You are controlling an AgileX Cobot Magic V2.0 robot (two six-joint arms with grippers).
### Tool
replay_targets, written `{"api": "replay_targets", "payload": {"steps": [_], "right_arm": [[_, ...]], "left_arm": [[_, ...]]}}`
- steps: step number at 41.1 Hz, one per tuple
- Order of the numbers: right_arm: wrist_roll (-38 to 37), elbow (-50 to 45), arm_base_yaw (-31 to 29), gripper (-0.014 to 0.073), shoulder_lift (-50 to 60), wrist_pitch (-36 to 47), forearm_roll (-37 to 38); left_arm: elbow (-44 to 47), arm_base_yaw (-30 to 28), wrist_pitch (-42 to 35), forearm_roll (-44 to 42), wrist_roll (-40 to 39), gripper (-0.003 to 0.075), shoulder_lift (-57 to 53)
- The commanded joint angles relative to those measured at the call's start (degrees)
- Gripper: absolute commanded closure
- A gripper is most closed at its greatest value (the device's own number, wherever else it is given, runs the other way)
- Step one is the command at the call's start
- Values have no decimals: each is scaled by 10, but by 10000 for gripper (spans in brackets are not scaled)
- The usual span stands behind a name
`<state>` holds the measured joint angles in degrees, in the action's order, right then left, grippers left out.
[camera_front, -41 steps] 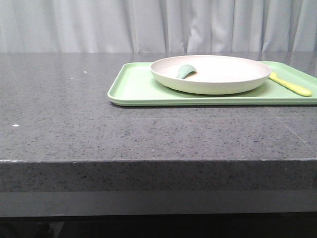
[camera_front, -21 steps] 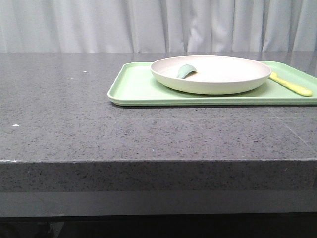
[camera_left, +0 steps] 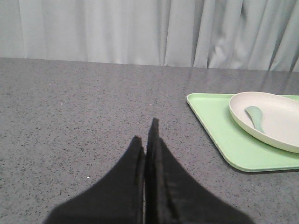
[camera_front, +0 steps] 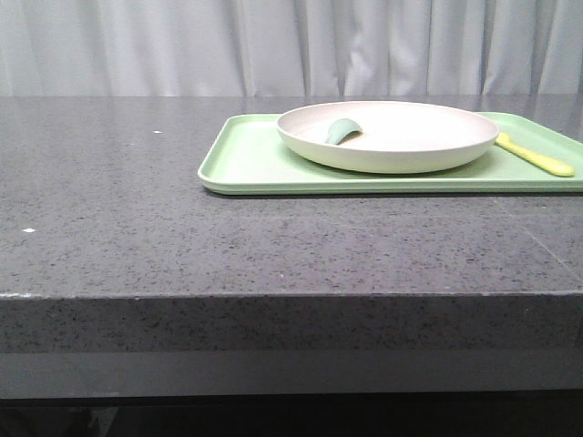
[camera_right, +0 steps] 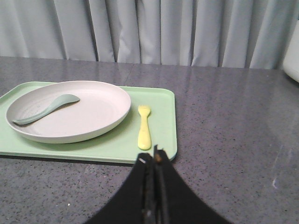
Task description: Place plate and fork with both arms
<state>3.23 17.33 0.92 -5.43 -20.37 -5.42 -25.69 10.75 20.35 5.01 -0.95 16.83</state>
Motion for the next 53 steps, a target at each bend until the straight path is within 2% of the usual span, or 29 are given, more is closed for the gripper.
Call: {"api": "replay_targets", "payload": {"steps": [1,8,13,18,30,38,40,53], "right_arm": [[5,16,0,663,-7,49,0],[5,16,0,663,-7,49,0],[5,16,0,663,-7,49,0],[5,16,0,663,-7,49,0],[5,16,0,663,-7,49,0],[5,16,0,663,-7,47,0],[5,16,0,663,-7,47,0],[5,16,0,663,-7,47,0]], "left_arm": [[-15,0,-48,6,-1,738,5],[-14,0,-51,6,-1,738,5],[17,-3,-101,5,-1,738,-5],[71,-23,-142,3,-1,738,-44],[200,-90,-147,3,-1,738,-187],[263,-90,-183,3,-1,738,-184],[261,-90,-159,3,-1,738,-184],[262,-90,-154,3,-1,738,-183]]}}
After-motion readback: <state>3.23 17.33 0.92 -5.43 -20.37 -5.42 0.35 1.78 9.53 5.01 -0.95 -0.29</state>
